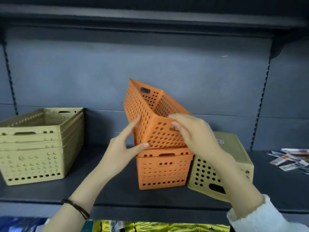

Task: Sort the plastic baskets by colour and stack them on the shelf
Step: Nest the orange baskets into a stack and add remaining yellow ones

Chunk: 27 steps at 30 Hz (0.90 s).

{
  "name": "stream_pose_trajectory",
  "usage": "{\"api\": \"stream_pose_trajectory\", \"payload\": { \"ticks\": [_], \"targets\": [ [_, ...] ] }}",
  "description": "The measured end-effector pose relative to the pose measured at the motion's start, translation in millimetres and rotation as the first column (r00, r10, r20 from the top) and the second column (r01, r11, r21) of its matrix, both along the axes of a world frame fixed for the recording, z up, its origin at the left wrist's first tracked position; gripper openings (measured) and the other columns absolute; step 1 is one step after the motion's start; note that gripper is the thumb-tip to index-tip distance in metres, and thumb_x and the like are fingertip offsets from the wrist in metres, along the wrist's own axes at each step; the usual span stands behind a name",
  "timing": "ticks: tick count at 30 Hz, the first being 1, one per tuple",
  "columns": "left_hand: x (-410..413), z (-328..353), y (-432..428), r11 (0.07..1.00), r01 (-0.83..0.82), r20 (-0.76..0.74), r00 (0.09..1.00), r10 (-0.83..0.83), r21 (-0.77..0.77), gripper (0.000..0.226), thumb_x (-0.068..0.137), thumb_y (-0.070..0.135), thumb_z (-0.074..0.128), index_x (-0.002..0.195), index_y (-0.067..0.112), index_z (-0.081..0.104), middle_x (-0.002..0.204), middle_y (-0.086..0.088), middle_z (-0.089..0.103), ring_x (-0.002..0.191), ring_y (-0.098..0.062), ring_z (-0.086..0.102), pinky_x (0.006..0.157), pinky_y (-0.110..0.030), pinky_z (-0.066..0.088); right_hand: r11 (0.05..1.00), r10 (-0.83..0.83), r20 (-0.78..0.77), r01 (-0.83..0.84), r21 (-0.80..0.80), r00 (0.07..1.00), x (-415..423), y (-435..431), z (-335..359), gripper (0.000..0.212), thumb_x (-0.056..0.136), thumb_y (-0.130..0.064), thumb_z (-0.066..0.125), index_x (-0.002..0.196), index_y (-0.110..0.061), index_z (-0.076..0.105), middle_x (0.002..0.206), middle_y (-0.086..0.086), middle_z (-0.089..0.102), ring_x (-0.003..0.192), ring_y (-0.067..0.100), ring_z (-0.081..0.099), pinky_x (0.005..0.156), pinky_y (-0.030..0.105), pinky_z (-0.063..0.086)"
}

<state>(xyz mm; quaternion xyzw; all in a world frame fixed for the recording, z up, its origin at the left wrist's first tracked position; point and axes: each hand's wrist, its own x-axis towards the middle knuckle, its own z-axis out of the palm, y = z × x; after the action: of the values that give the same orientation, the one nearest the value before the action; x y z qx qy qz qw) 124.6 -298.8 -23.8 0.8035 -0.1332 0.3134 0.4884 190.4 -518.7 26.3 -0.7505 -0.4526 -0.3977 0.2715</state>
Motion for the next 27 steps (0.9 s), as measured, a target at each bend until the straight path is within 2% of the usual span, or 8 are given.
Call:
{"api": "stream_pose_trajectory", "payload": {
  "ticks": [5,8,11,13,17,20,23,27],
  "targets": [
    [2,-19,2,0.995,0.026,-0.088,0.996,-0.035,-0.101,0.083,0.075,0.048,0.076,0.147,0.046,0.034,0.142,0.017,0.054,0.133,0.006,0.044,0.113,-0.037,0.039,0.996,0.012,0.004,-0.011,-0.086,1.000,0,9,-2,0.033,0.097,-0.017,0.046,0.124,-0.023,0.063,0.082,-0.010,0.057,0.081,0.016,0.054,0.068,0.040,0.051],
    [1,-22,-7,0.993,0.002,-0.076,0.997,-0.011,-0.117,0.083,0.073,0.056,0.075,0.145,0.050,0.033,0.133,0.028,0.058,0.128,0.009,0.047,0.108,-0.030,0.042,0.976,0.039,-0.028,-0.044,-0.213,0.999,4,13,-13,0.035,0.098,-0.013,0.048,0.128,-0.022,0.062,0.087,-0.007,0.064,0.083,0.016,0.053,0.071,0.041,0.049],
    [3,-25,-12,0.996,-0.004,-0.036,0.999,0.000,-0.090,0.080,0.077,0.048,0.067,0.149,0.041,0.032,0.136,0.034,0.051,0.123,0.015,0.048,0.101,-0.015,0.040,0.959,0.035,-0.012,-0.037,-0.282,0.999,4,19,-35,0.035,0.096,-0.011,0.051,0.127,-0.024,0.063,0.087,-0.008,0.067,0.084,0.012,0.052,0.073,0.033,0.041],
    [3,-27,-14,0.997,-0.016,-0.038,0.999,0.014,-0.070,0.065,0.079,0.050,0.061,0.141,0.042,0.043,0.132,0.031,0.054,0.111,0.017,0.054,0.091,-0.008,0.043,0.974,0.020,-0.019,-0.024,-0.226,1.000,3,20,-46,0.034,0.098,-0.019,0.046,0.126,-0.024,0.064,0.089,-0.009,0.069,0.085,0.009,0.053,0.079,0.030,0.039],
    [8,-34,-14,0.996,-0.010,-0.078,0.997,0.003,-0.088,0.037,0.085,0.054,0.055,0.119,0.041,0.053,0.109,0.015,0.068,0.098,-0.009,0.068,0.079,-0.027,0.057,0.986,0.003,-0.059,-0.013,-0.165,0.998,3,22,-51,0.037,0.097,-0.027,0.044,0.129,-0.025,0.063,0.107,-0.009,0.071,0.105,0.006,0.056,0.098,0.028,0.036],
    [8,-31,-16,0.996,-0.004,-0.070,0.998,-0.003,-0.089,0.036,0.083,0.052,0.052,0.115,0.035,0.053,0.112,0.008,0.066,0.098,-0.004,0.067,0.074,-0.021,0.055,0.993,0.020,-0.144,-0.037,-0.115,0.989,2,18,-53,0.038,0.096,-0.029,0.051,0.134,-0.028,0.057,0.132,-0.012,0.061,0.132,0.002,0.042,0.113,0.027,0.027],
    [7,-29,-15,0.996,-0.032,-0.100,0.995,0.023,-0.085,0.030,0.085,0.050,0.049,0.113,0.039,0.050,0.104,0.007,0.066,0.090,-0.002,0.067,0.067,-0.014,0.051,0.999,0.019,-0.185,-0.010,0.048,0.983,0,-2,-62,0.040,0.095,-0.034,0.048,0.134,-0.029,0.056,0.140,-0.015,0.054,0.140,0.002,0.034,0.117,0.030,0.023],
    [7,-35,-8,0.984,-0.143,-0.056,0.989,0.137,-0.107,0.029,0.098,0.037,0.047,0.126,0.034,0.050,0.099,0.014,0.064,0.087,0.010,0.062,0.071,-0.010,0.047,0.931,-0.245,-0.228,0.295,0.216,0.942,2,-55,-87,0.047,0.090,-0.044,0.046,0.126,-0.020,0.062,0.138,-0.004,0.057,0.138,0.015,0.039,0.115,0.045,0.030]
  ]
}}
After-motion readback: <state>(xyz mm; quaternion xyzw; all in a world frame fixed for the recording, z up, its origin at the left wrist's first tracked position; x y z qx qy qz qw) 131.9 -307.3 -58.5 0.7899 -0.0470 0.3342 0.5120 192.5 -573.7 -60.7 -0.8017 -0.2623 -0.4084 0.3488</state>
